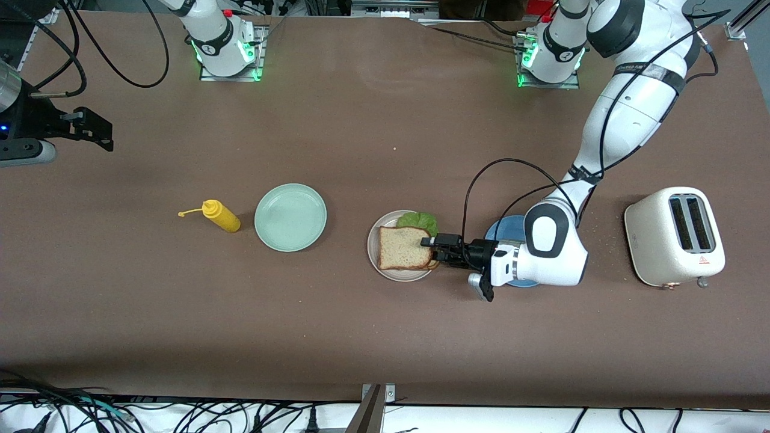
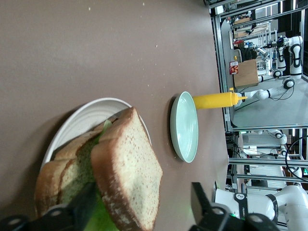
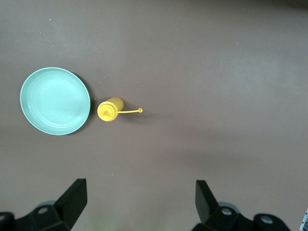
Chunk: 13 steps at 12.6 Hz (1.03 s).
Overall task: Make sandwich in beige plate with both arms
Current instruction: 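Lower the toast onto the lettuce and open the left gripper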
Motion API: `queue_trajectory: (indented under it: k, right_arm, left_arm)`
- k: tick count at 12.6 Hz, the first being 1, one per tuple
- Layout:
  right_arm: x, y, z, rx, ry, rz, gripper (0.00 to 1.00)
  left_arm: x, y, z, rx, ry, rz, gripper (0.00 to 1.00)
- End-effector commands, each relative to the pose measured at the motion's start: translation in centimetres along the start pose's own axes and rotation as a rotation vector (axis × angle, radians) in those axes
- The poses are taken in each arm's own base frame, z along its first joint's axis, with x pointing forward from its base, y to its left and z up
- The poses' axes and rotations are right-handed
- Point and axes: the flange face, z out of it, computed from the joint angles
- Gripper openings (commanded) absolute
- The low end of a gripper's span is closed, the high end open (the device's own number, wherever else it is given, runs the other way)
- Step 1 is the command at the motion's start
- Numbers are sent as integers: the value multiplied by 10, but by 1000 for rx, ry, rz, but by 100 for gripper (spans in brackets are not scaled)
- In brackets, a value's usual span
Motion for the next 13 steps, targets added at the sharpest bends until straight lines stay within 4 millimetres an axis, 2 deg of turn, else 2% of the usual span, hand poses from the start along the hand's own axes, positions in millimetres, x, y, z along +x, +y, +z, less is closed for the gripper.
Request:
queue_trajectory:
  k: [1, 3, 4, 6, 8, 10, 11, 13]
  right_arm:
    - [2, 2, -3, 7, 8, 1, 100]
    - [2, 3, -3, 9, 8, 3, 100]
    - [2, 3, -3, 10, 10, 2, 100]
    - [2, 3, -3, 12, 10, 1, 100]
    - [2, 3, -3, 12, 10, 1, 100]
    - [2, 1, -3, 13, 10, -4, 100]
    - [3, -2, -3, 13, 14, -8, 100]
    - [3, 0, -3, 24, 13, 2, 100]
  left_arm:
    - [8, 21, -15, 7, 15, 55, 100]
    - [11, 23, -30, 37, 16, 75, 100]
    - [13, 31, -38, 62, 9, 84, 100]
    - [12, 41, -65, 110, -31, 75, 100]
    - [14, 75, -96, 233, -97, 22, 100]
    - [8, 106, -136, 356, -166, -5, 100]
    - [3, 121, -163, 418, -190, 0, 100]
    - [-9, 142, -208, 528, -238, 4, 100]
